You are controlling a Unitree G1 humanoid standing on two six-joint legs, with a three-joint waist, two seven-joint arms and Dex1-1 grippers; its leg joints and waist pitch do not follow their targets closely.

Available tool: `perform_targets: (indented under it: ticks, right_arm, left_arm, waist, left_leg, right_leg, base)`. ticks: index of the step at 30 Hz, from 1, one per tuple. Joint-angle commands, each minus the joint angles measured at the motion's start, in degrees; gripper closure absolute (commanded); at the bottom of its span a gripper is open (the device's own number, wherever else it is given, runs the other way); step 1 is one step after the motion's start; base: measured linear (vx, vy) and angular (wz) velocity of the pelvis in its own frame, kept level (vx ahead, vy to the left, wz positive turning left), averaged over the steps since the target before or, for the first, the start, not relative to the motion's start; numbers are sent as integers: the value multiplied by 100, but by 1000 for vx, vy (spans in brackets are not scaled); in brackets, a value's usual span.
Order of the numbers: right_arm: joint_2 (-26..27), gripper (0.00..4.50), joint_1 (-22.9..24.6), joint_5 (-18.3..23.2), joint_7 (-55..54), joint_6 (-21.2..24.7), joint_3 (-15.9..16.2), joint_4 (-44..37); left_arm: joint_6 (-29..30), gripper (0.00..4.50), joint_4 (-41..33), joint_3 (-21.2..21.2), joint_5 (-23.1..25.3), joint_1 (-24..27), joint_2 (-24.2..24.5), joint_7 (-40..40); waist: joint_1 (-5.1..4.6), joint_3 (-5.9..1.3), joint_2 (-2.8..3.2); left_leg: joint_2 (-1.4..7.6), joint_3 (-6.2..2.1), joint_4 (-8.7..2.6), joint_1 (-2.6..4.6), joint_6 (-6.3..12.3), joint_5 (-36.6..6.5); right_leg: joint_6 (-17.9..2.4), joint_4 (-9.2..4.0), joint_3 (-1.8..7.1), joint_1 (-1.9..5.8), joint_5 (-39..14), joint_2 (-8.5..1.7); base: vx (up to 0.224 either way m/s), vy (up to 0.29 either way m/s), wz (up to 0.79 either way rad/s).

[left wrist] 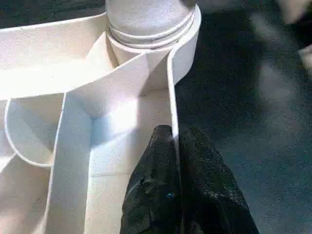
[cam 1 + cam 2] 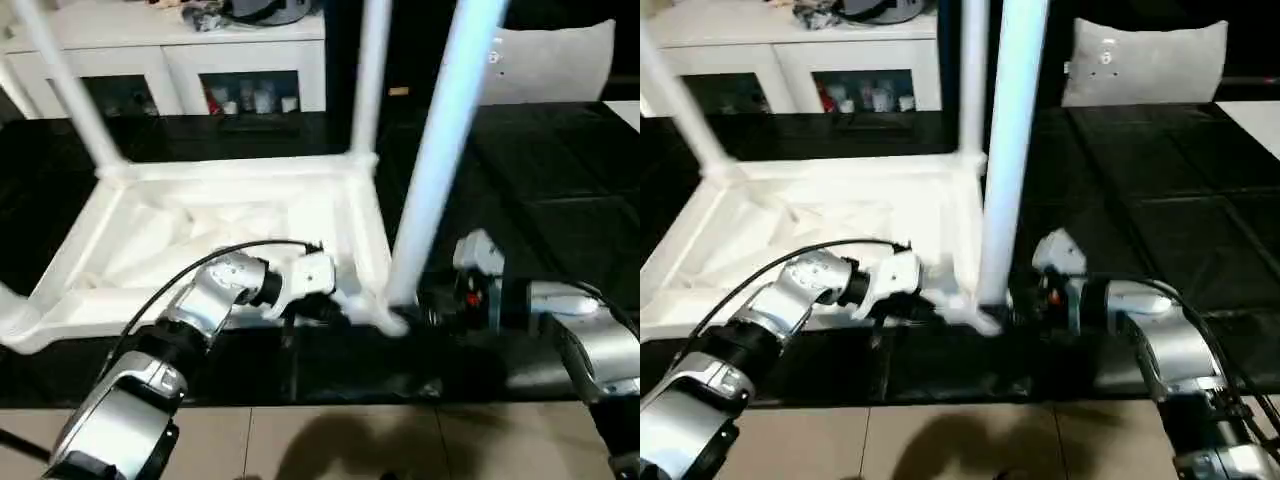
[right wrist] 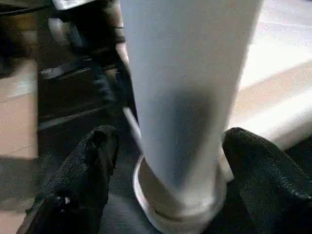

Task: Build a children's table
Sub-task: Rotate leg to tighten

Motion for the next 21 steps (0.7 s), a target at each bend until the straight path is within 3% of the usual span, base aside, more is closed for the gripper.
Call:
perform_targets:
  ticks: [1,13,21]
  right_arm:
    - [-127,118,-15,182,385,204,126,-224]
    - [-260,221,12,497,1100,572,419,-465]
    - [-165,237,150,608,1034,767,451,-679]
  left_arm:
    - [-268,450,-217,-252,-43,8,65,-598]
    - [-553,450,-311,-441,-170,29,198,-1355]
    - [-343,450,-348,-344,-277,50,133,-1352]
  waist:
    - [14,-391,-139]
    - [180,-382,-142]
    - [188,-382,-148]
  left_leg:
    - [99,86,-378,-70,766,-874]
    - [97,92,-393,-48,541,-867]
    - [94,96,-394,-51,512,-801]
  right_leg:
    - [-1044,-372,297,410,-1692,-204]
    - [-809,-400,308,390,-2117,-224]
    - [-772,-402,306,391,-2127,-219]
  base:
    - [0,0,0]
    - [0,0,0]
    - [0,0,0]
